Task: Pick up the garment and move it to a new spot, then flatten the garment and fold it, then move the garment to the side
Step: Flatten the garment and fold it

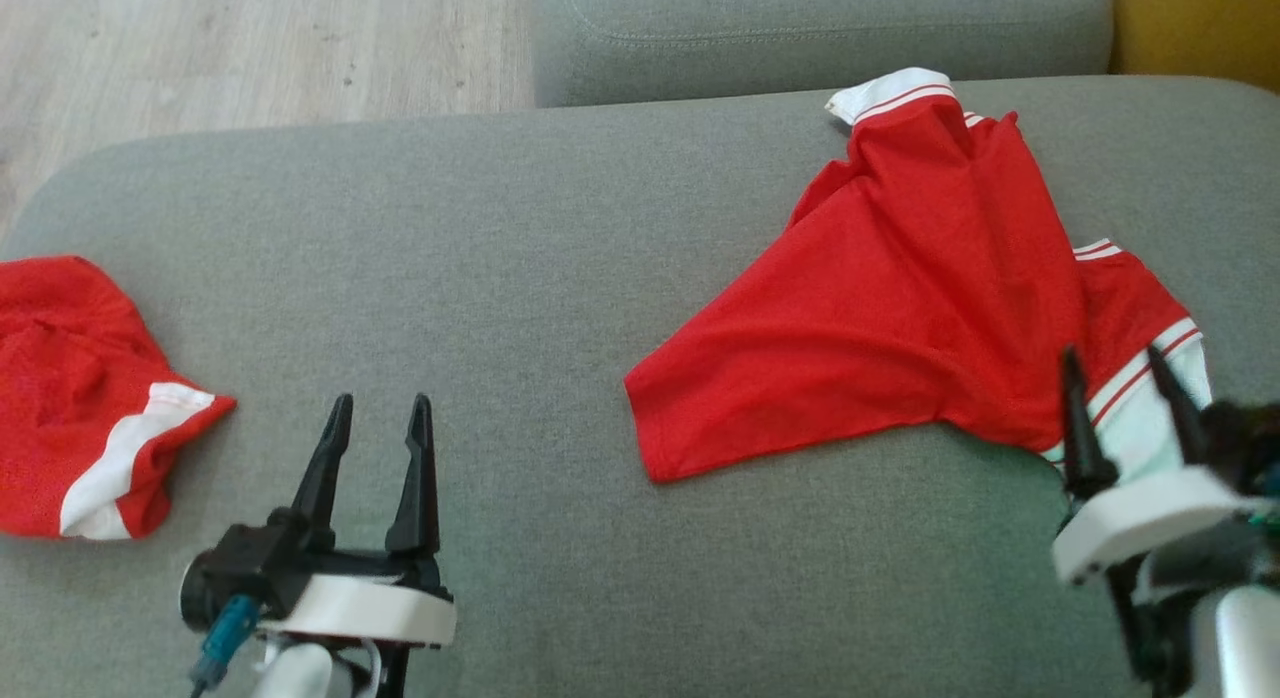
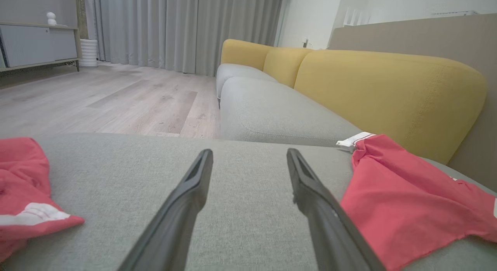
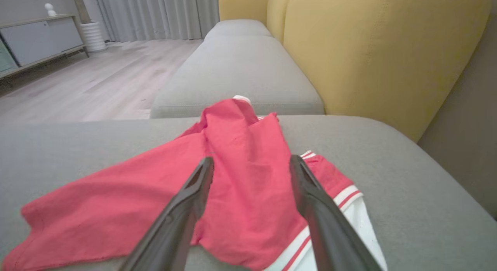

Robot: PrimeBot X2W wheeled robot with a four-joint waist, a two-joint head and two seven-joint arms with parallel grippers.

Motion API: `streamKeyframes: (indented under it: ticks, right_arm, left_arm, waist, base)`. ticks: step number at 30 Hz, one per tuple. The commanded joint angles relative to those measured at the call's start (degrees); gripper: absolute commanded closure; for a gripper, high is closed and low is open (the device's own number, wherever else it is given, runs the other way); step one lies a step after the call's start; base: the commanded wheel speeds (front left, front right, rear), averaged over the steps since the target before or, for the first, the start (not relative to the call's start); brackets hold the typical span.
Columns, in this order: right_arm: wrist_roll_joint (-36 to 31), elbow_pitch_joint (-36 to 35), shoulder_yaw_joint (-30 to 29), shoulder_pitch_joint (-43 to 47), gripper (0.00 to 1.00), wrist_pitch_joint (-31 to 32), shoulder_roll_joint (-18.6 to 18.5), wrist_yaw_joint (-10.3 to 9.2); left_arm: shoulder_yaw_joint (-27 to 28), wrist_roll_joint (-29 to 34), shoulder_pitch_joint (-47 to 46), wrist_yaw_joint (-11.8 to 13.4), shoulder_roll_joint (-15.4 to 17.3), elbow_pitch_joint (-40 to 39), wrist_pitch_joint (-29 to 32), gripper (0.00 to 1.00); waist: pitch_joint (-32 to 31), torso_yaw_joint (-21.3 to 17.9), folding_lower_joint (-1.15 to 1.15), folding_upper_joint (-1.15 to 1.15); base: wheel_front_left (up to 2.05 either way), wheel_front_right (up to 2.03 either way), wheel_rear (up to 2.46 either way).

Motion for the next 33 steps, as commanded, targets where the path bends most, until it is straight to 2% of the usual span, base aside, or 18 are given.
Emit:
streamKeyframes:
  ticks: [1,4,8,13,18,24,31,33]
  right_arm:
    - [0.7,-1.3,2.0,-0.8,0.00,-1.3,-0.3,0.43]
    - [1.9,0.2,4.0,-0.2,0.00,-2.9,-0.3,0.43]
    - [2.4,0.9,5.1,-0.7,0.00,-3.6,-0.2,0.43]
    - [2.5,1.0,6.5,-1.7,0.00,-3.9,-0.2,0.43]
    - [3.2,1.4,7.5,-2.6,0.00,-4.5,-0.2,0.43]
    - [4.0,1.9,8.1,-3.5,0.00,-5.3,-0.2,0.43]
    - [4.5,2.1,8.1,-3.9,0.00,-5.9,-0.2,0.43]
    - [4.7,2.1,8.2,-3.9,0.00,-5.9,-0.2,0.43]
  left_arm:
    - [1.7,-0.4,-1.6,0.4,0.9,-1.5,-0.3,0.00]
    - [0.3,0.1,-1.4,0.0,0.7,-0.6,0.2,0.00]
    - [-4.1,0.7,-3.1,-1.8,-1.1,1.6,2.7,0.00]
    - [-10.8,0.0,-7.9,-4.1,-4.0,8.0,6.4,0.00]
    - [-14.9,-2.7,-13.0,-4.7,-5.5,15.1,8.7,0.00]
    - [-18.8,-6.0,-16.9,-1.8,-5.8,22.4,12.5,0.00]
    - [-22.6,-10.3,-19.4,2.6,-5.8,26.0,12.5,0.00]
    - [-23.2,-11.0,-20.0,3.4,-5.8,26.9,11.9,1.00]
  waist:
    - [-0.2,0.0,0.01,0.00]
    - [-0.4,-0.2,0.01,0.00]
    - [0.4,-0.6,0.01,0.00]
    - [1.9,-2.0,0.01,0.00]
    - [3.3,-4.5,0.01,0.00]
    - [4.6,-7.6,0.01,0.00]
    - [5.1,-9.2,0.01,0.00]
    - [5.0,-9.1,0.01,0.00]
  base:
    - [0.00,0.00,0.00]
    - [0.00,0.00,0.00]
    - [0.00,0.00,0.00]
    - [0.00,0.00,0.00]
    - [0.00,0.00,0.00]
    - [0.00,0.00,0.00]
    - [0.00,0.00,0.00]
    - [0.00,0.00,0.00]
